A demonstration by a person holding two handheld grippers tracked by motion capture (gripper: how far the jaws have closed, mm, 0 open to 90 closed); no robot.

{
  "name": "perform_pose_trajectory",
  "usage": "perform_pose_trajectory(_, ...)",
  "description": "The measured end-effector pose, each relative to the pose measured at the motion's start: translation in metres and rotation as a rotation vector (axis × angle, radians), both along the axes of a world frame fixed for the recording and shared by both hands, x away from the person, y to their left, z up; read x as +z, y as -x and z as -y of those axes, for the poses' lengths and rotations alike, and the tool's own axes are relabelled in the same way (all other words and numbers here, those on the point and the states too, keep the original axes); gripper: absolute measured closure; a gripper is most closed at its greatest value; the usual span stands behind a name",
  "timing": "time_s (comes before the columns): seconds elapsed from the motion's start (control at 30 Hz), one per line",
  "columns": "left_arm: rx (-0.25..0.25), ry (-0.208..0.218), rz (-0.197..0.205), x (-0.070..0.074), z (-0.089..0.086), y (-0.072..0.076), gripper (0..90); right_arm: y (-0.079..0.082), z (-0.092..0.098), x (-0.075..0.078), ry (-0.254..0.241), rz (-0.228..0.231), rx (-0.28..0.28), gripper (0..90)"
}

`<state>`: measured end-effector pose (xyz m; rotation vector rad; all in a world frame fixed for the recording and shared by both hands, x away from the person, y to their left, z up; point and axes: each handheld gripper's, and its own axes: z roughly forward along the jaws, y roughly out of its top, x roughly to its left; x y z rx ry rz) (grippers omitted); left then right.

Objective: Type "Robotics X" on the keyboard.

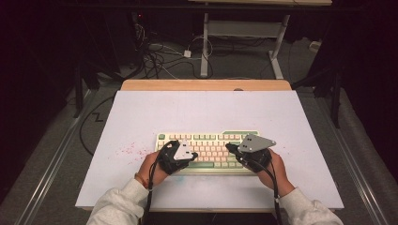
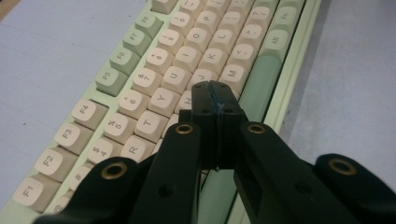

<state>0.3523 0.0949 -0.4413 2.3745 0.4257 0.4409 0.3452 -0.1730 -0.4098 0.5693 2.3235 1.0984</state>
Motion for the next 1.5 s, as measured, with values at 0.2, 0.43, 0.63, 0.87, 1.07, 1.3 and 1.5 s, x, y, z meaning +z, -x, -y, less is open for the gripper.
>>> perform_pose_trajectory(0.2, -0.004, 0.001, -0.022, -0.004, 0.003, -0.004, 87.6, 0.0, 0.0, 0.0, 0.003, -0.001, -0.002, 90.0)
perform_pose_trajectory(0.43, -0.009, -0.025, -0.038, -0.007, 0.007, -0.007, 87.6, -0.001, 0.001, -0.001, 0.005, -0.006, -0.001, 90.0)
perform_pose_trajectory(0.63, -0.004, -0.033, -0.04, -0.007, 0.008, -0.009, 87.6, -0.001, 0.0, -0.002, 0.009, -0.007, 0.001, 90.0)
perform_pose_trajectory(0.87, -0.014, -0.071, -0.055, -0.007, 0.011, -0.01, 87.7, -0.001, 0.0, -0.003, 0.012, -0.014, 0.003, 90.0)
perform_pose_trajectory(1.07, -0.005, -0.04, -0.032, 0.0, 0.007, -0.008, 87.6, -0.002, 0.001, -0.003, 0.012, -0.013, 0.001, 90.0)
perform_pose_trajectory(1.3, 0.019, -0.001, 0.0, 0.007, -0.003, -0.007, 87.6, -0.001, 0.002, -0.001, 0.007, -0.008, -0.001, 90.0)
perform_pose_trajectory(1.5, 0.05, 0.042, 0.035, 0.011, -0.013, -0.005, 87.6, -0.001, 0.002, -0.001, 0.005, -0.005, -0.003, 90.0)
